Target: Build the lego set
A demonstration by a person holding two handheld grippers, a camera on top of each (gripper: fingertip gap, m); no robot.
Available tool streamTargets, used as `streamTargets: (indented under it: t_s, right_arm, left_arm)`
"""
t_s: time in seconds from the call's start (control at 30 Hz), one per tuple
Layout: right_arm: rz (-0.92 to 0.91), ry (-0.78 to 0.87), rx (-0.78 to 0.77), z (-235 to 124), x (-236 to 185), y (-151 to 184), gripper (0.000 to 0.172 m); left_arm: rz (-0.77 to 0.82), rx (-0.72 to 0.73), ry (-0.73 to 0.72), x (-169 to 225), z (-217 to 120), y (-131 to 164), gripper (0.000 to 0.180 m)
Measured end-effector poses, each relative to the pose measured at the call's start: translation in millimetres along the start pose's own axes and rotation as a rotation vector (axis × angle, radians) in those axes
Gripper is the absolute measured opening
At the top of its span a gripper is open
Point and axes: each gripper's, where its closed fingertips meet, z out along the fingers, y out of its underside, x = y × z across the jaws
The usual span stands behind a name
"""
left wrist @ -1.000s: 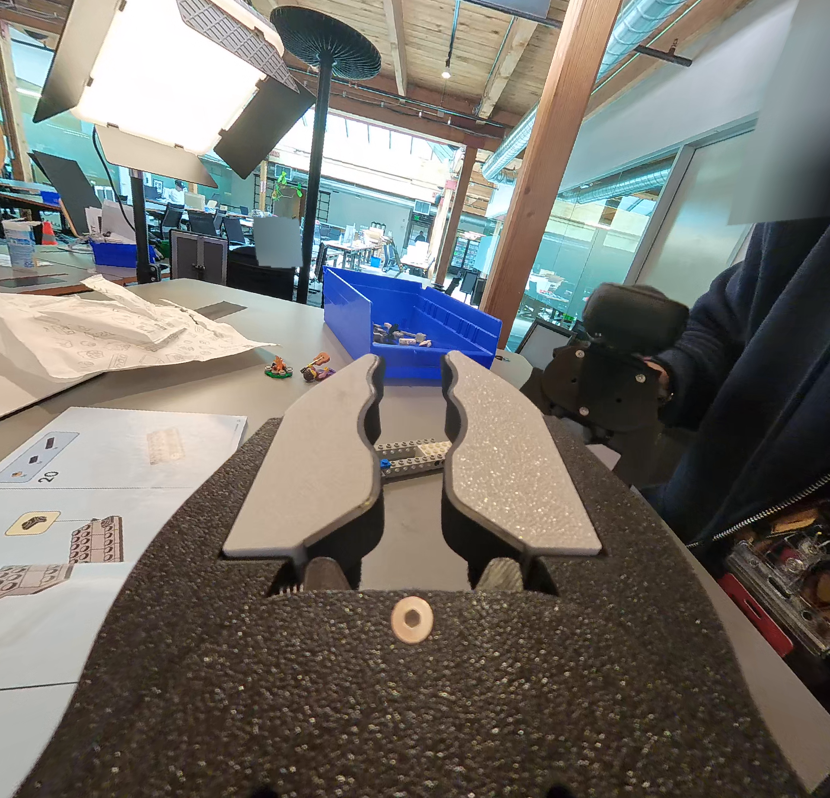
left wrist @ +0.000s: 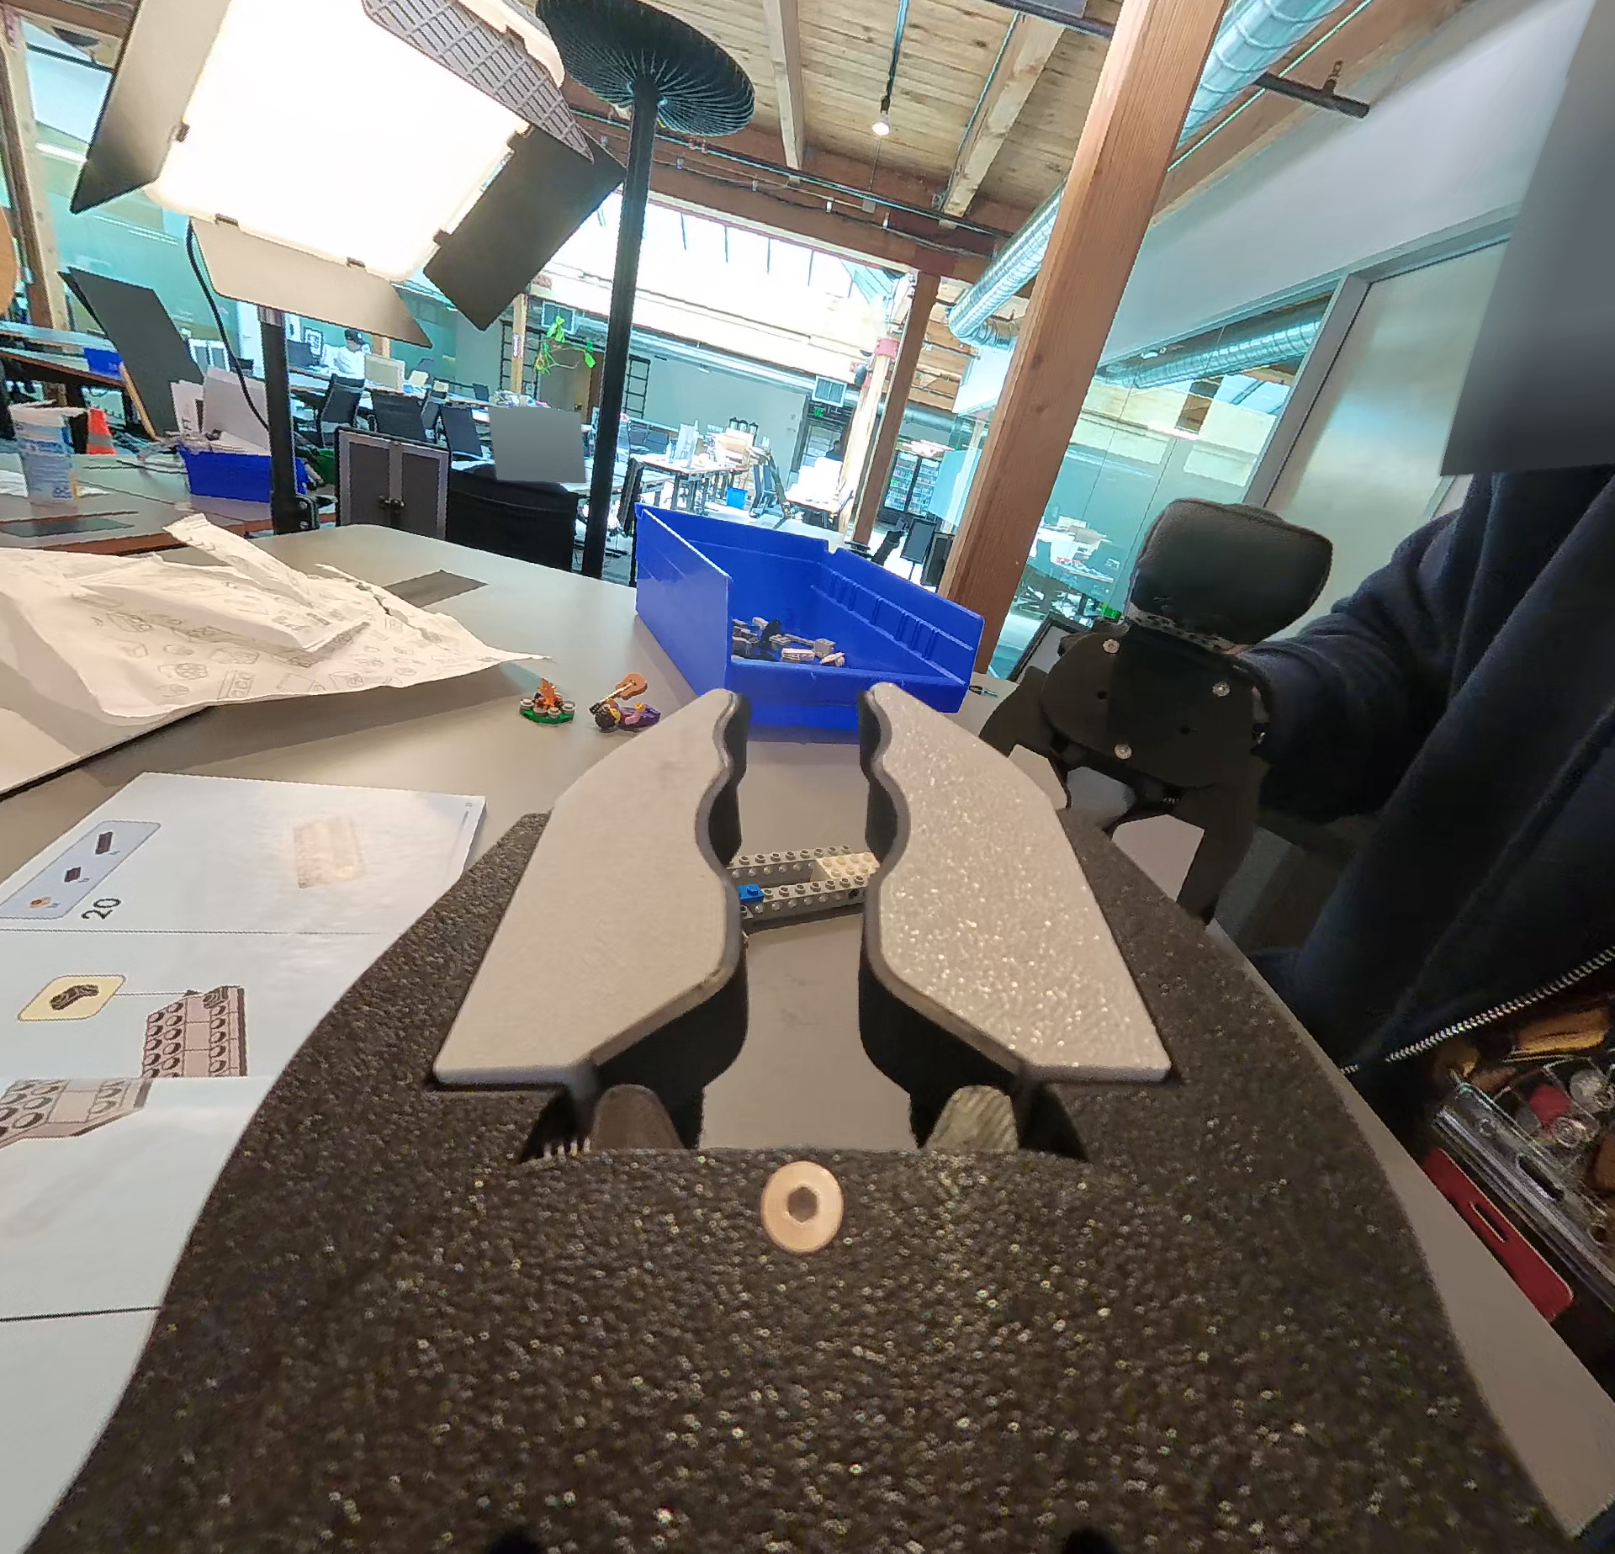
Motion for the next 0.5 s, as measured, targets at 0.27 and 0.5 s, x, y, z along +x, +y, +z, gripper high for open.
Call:
streamTargets:
  t_s: [0.27, 0.5]
  right_arm:
    - [0.055, -0.052, -0.093, 20, -2, 10, 0.016]
    - [-0.082, 0.102, 0.075, -1, 6, -15, 0.014]
  left_arm:
    - [0.002, -0.017, 0.001, 1, 2, 3, 0.025]
    - [0.004, -0.009, -0.004, 0, 1, 1, 0.025]
